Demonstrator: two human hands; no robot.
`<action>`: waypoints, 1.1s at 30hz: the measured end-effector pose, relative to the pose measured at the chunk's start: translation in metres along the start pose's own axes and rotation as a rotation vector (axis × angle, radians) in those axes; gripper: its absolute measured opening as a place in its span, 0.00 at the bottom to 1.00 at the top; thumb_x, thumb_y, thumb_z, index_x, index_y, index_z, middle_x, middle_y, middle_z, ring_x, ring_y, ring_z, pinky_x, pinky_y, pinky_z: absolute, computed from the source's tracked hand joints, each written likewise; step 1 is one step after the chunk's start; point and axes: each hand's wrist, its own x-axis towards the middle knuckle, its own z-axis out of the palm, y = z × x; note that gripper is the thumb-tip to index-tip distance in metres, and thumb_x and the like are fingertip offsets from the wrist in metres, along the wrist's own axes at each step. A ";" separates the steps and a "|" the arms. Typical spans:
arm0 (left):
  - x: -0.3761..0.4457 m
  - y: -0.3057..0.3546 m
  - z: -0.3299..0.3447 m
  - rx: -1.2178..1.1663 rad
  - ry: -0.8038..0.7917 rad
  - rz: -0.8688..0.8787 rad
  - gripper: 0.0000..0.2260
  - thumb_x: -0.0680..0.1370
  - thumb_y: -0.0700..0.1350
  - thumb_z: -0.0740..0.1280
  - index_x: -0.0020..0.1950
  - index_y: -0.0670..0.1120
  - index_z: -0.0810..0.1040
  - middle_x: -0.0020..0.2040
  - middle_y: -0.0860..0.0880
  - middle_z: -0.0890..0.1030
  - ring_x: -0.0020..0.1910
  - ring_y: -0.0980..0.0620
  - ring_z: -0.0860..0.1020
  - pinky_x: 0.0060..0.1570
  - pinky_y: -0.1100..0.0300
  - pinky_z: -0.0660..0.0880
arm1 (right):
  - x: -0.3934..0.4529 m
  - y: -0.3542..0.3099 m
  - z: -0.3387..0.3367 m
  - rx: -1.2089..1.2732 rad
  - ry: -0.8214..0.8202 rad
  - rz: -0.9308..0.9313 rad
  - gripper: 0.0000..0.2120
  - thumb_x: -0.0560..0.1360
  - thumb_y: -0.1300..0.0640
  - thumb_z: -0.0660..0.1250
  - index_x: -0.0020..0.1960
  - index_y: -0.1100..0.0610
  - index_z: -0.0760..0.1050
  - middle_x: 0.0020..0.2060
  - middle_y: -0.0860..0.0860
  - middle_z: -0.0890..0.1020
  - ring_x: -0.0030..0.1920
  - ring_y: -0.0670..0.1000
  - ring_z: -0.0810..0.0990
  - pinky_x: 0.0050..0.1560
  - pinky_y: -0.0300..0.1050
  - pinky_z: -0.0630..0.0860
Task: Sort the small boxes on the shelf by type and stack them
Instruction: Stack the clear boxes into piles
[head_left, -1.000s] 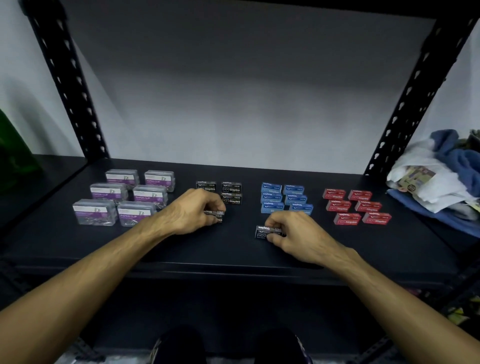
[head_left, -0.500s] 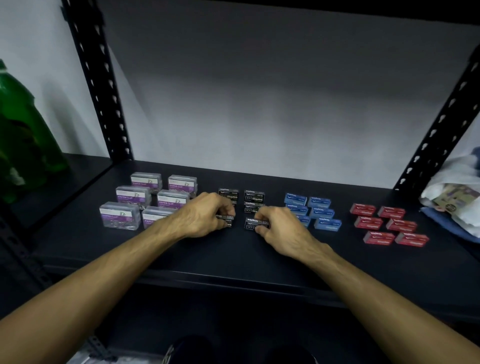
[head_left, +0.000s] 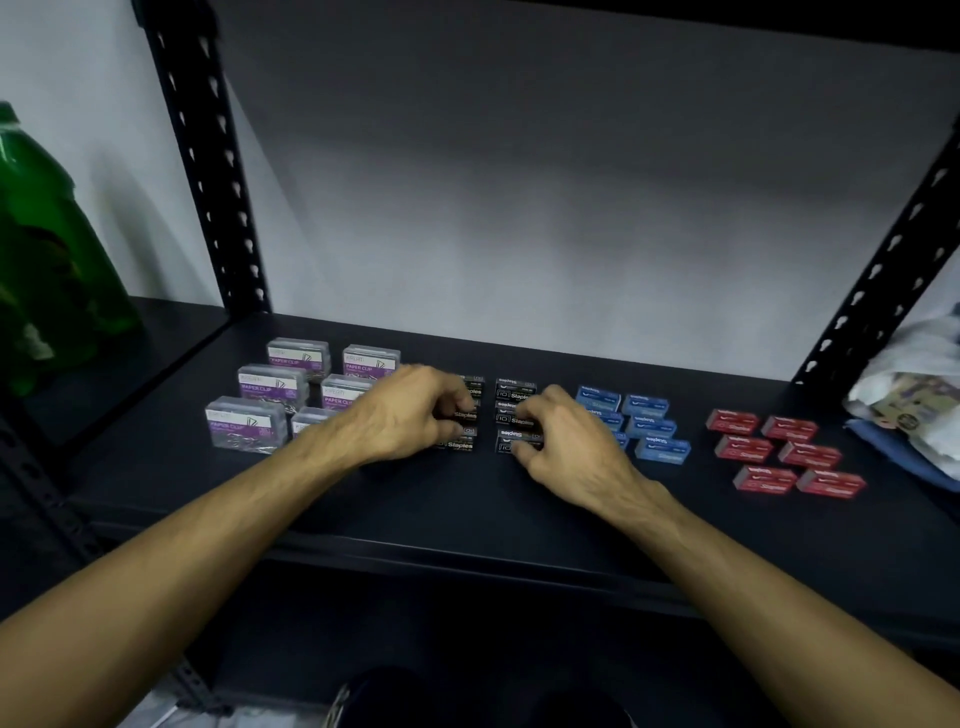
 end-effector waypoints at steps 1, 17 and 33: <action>-0.002 -0.001 -0.007 0.004 0.025 0.016 0.12 0.74 0.49 0.74 0.56 0.52 0.81 0.46 0.56 0.81 0.45 0.57 0.78 0.44 0.64 0.73 | 0.000 -0.004 -0.003 -0.017 0.032 -0.005 0.20 0.77 0.48 0.66 0.66 0.55 0.73 0.60 0.51 0.73 0.55 0.53 0.78 0.53 0.47 0.77; -0.103 -0.111 -0.108 0.112 -0.074 -0.319 0.21 0.71 0.58 0.75 0.62 0.58 0.77 0.53 0.54 0.80 0.49 0.55 0.78 0.53 0.55 0.76 | 0.033 -0.139 0.015 0.047 0.023 -0.281 0.22 0.79 0.48 0.64 0.70 0.54 0.70 0.64 0.52 0.73 0.56 0.52 0.79 0.54 0.46 0.75; -0.112 -0.147 -0.080 -0.083 0.058 -0.224 0.12 0.73 0.45 0.75 0.56 0.54 0.81 0.45 0.61 0.78 0.40 0.73 0.76 0.37 0.77 0.70 | 0.054 -0.155 0.042 0.065 -0.071 -0.305 0.19 0.79 0.51 0.65 0.69 0.54 0.73 0.63 0.52 0.78 0.62 0.52 0.77 0.62 0.47 0.74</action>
